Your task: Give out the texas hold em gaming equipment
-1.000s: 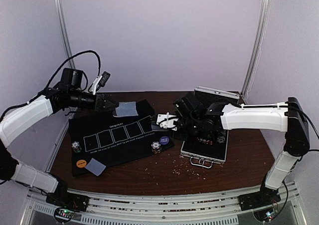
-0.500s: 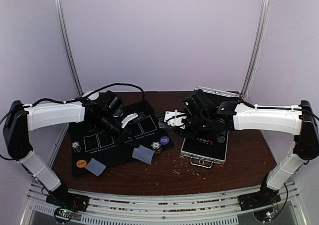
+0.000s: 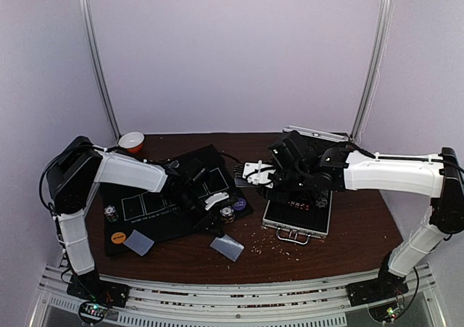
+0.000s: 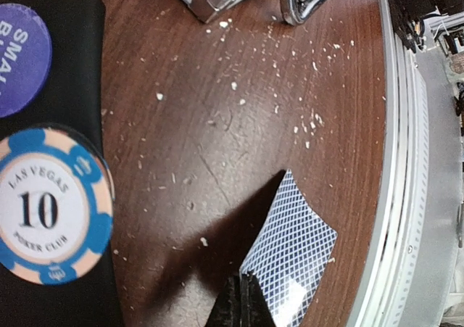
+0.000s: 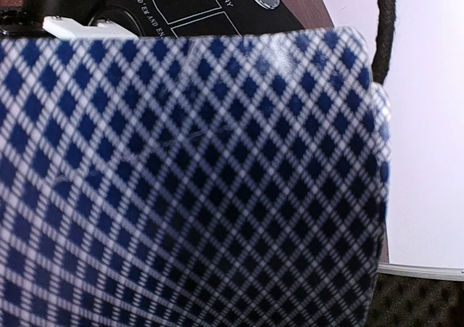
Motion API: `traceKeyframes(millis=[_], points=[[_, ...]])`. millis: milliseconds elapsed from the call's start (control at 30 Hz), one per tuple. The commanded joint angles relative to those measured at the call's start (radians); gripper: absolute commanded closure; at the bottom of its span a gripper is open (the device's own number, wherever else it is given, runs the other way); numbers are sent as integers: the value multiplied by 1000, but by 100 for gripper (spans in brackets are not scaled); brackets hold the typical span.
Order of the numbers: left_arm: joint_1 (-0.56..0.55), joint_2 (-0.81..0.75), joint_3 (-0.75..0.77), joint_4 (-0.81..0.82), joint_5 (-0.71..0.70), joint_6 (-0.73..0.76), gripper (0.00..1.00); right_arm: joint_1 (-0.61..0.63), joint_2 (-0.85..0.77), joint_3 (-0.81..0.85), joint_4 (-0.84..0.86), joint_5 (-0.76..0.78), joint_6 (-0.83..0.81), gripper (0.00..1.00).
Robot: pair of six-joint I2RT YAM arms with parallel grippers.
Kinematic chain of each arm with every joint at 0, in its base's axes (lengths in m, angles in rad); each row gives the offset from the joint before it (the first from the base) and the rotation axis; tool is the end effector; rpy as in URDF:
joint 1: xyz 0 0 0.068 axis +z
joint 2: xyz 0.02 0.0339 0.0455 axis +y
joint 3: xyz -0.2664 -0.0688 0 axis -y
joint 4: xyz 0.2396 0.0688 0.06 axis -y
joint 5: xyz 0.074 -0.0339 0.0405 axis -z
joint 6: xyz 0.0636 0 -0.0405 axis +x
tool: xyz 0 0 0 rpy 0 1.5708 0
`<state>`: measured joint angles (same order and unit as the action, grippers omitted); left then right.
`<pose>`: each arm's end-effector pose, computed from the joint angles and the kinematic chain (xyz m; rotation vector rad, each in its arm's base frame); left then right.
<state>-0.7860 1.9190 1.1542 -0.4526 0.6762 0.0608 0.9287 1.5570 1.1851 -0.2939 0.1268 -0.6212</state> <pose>0.2320 -0.2886 0.1253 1.3326 2.5221 -1.1162 0.2275 0.2908 0.2640 -1.5107 1.6409 0.0261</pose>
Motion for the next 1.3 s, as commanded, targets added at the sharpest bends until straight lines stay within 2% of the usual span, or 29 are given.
traceKeyframes(millis=[0, 67, 200, 367, 467, 733, 900, 1033, 1133, 1267], points=[[-2, 8, 56, 56, -10, 31, 100, -5, -32, -7, -8, 14, 18, 58], [-3, 9, 63, 57, -32, 30, 98, -5, -32, -8, -8, 13, 18, 58], [-3, -2, 74, 43, -65, 23, 80, -5, -29, -9, -8, 13, 18, 58], [-2, -62, 76, 36, -89, 19, 66, -5, -34, -7, -11, 13, 17, 58], [-2, -114, 71, 34, -85, 8, 65, -4, -37, -1, -16, 11, 17, 58], [17, -299, 10, -7, -96, -17, 55, -4, -42, 7, -16, -6, 13, 58], [70, -377, -24, -40, -187, -54, 52, -3, -31, 23, -8, -28, 12, 58], [126, -402, -13, -52, -260, -119, 55, 1, -20, 42, -4, -46, 11, 58], [184, -446, -5, 51, -210, -260, 52, 7, -8, 56, 3, -59, 11, 58], [200, -546, -104, 410, -28, -500, 33, 23, 15, 77, 19, -87, 7, 58]])
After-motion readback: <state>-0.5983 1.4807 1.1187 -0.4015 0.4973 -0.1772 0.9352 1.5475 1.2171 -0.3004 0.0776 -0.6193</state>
